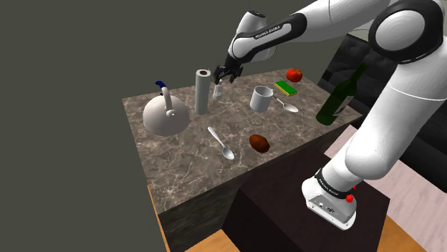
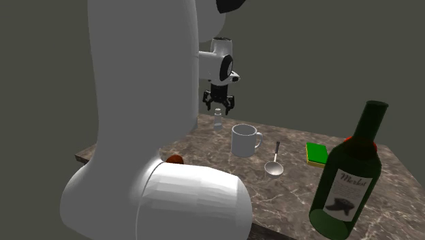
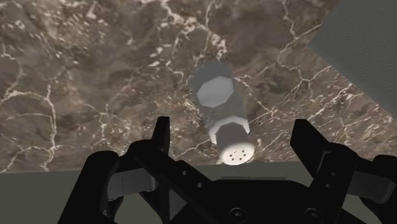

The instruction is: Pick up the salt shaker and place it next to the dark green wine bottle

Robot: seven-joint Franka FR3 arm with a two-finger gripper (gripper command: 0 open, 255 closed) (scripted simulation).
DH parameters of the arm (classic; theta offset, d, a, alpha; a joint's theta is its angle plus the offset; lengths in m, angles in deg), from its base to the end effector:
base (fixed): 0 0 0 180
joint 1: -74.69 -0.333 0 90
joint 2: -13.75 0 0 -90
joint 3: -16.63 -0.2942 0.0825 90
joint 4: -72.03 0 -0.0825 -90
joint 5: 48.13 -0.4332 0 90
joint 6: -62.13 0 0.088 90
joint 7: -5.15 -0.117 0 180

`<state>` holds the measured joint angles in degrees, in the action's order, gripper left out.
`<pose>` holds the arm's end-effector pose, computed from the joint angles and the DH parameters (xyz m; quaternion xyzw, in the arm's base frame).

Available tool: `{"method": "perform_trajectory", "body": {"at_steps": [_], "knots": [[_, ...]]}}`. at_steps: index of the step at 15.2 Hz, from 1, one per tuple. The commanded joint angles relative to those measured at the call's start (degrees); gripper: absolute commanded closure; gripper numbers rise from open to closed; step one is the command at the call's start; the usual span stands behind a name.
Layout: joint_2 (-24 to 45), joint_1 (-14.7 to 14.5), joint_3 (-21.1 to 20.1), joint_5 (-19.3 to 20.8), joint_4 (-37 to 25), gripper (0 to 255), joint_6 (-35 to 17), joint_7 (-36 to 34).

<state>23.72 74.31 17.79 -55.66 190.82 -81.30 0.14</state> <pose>0.6363 -0.0087 0.3107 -0.9861 0.0969 -0.1258 0.0485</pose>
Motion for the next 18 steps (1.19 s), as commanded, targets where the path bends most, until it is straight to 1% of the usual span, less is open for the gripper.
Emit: {"method": "perform_trajectory", "body": {"at_steps": [1, 6, 14, 15, 18], "knots": [[1.55, -0.04, -0.09, -0.22, -0.45, 0, -1.31, 0.02], [5.16, -0.09, -0.36, -0.72, -0.94, 0, -4.43, 0.36], [5.15, -0.09, -0.35, -0.72, -0.93, 0, -4.43, 0.36], [5.15, -0.09, -0.35, -0.72, -0.93, 255, -4.43, 0.36], [5.15, -0.09, -0.35, -0.73, -0.92, 255, -4.44, 0.37]]}}
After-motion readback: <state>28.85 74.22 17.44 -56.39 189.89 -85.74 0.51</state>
